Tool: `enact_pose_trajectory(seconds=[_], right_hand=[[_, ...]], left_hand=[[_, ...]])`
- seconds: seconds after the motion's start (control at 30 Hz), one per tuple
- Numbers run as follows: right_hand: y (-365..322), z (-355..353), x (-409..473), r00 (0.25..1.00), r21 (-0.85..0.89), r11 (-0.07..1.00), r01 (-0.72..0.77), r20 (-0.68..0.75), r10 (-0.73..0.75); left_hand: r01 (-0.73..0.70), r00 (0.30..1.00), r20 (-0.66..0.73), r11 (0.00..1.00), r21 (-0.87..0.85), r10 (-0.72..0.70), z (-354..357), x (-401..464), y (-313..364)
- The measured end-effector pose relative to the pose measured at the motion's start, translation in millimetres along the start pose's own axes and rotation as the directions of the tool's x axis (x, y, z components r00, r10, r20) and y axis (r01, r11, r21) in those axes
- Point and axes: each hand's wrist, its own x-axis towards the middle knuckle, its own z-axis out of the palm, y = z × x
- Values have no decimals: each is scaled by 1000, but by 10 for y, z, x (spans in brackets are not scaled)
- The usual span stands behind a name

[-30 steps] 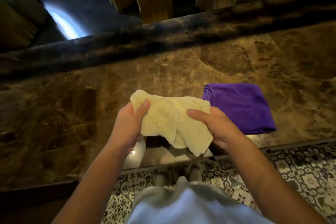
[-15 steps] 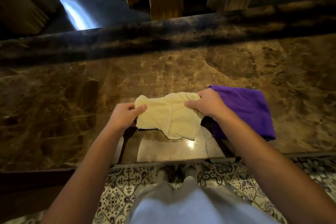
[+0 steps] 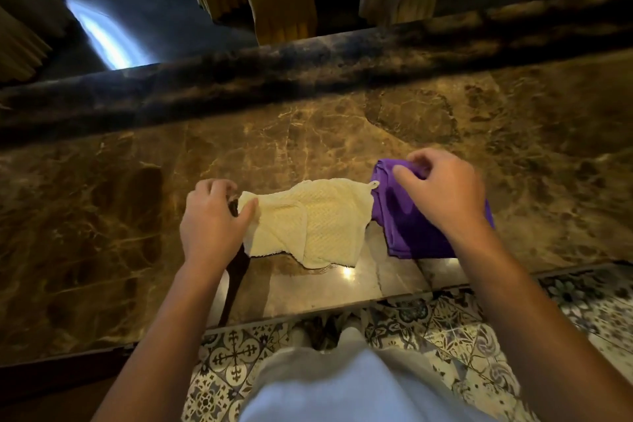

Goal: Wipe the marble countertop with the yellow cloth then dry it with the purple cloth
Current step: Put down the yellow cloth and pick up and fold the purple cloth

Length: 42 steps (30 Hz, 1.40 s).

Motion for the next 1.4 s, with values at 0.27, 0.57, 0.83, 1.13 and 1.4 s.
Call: enact_pose_trajectory(seconds=[0.27,0.57,0.83,1.13,1.4], right_hand=[[1010,-231,27,944,-160,931,-328,-25,329],[1064,-80,30,949,-123,942,-313,-8,314],[1107,-68,148,961,213,939,-269,118,248],[453,-381,-117,956,946,143,-291,292,15],[-319,-14,-550,833,872,145,-468,490,-257]], left_hand=[[-429,901,88,903,21,426,365,93,1133],[-546,829,269,814,199,490,816,169,1966],[-355,877,207,875,-329,433,696,78,2107],[471,801,516,210,-857,304,-21,-139,1745],[465,879,472,100,-880,67,-386,-571,904]])
